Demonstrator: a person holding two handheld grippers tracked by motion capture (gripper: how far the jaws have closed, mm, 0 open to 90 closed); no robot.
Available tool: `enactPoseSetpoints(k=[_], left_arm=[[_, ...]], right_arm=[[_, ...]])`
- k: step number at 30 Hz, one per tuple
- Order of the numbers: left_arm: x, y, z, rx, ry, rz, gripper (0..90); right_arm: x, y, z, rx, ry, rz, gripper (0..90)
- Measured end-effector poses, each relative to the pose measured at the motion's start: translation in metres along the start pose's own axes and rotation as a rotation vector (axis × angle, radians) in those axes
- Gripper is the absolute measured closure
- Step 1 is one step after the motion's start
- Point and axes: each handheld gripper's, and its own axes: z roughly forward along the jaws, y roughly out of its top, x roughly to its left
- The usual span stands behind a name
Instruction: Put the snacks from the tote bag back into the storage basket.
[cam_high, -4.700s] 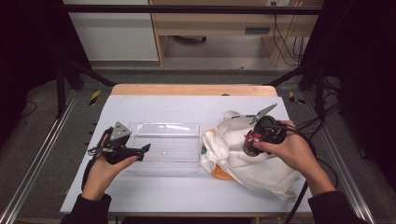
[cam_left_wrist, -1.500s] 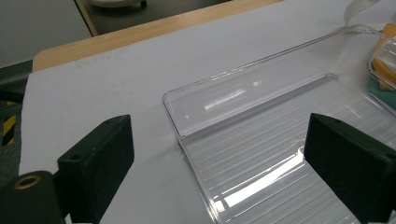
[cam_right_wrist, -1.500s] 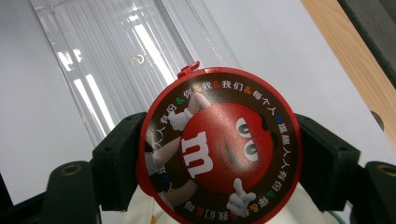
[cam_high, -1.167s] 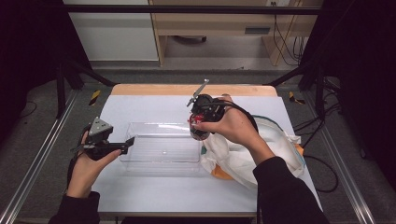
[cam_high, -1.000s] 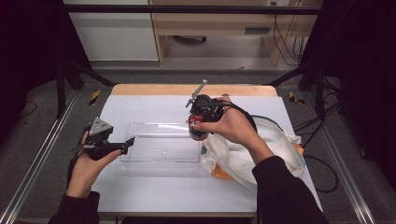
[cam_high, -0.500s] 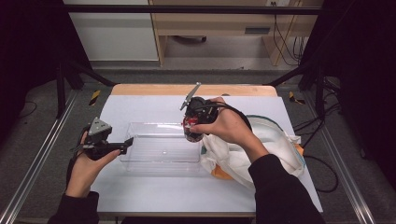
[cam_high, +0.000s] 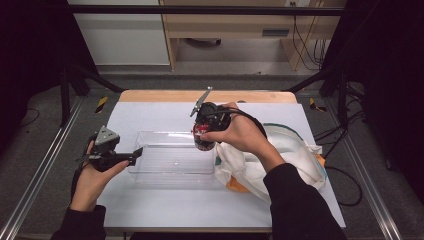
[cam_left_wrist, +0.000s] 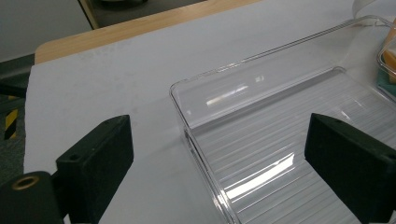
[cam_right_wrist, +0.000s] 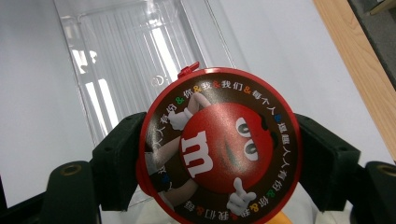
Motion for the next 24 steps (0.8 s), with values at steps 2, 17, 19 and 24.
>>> enactPoseSetpoints(k=[2, 17, 19, 24], left_arm=[[0.000, 0.000, 0.000, 0.000, -0.001, 0.000, 8.1], [0.002, 0.000, -0.001, 0.001, 0.000, -0.002, 8.0], [0.002, 0.000, -0.001, -0.002, 0.000, -0.004, 8.0], [0.002, 0.000, -0.001, 0.001, 0.001, 0.000, 8.0]], right_arm=[[0.000, 0.001, 0.001, 0.002, 0.001, 0.000, 25.6], [0.004, 0.006, 0.012, 0.009, 0.021, -0.022, 25.6], [0.005, 0.007, 0.014, 0.016, 0.022, -0.023, 25.6], [0.007, 0.008, 0.017, 0.010, 0.024, -0.024, 25.6]])
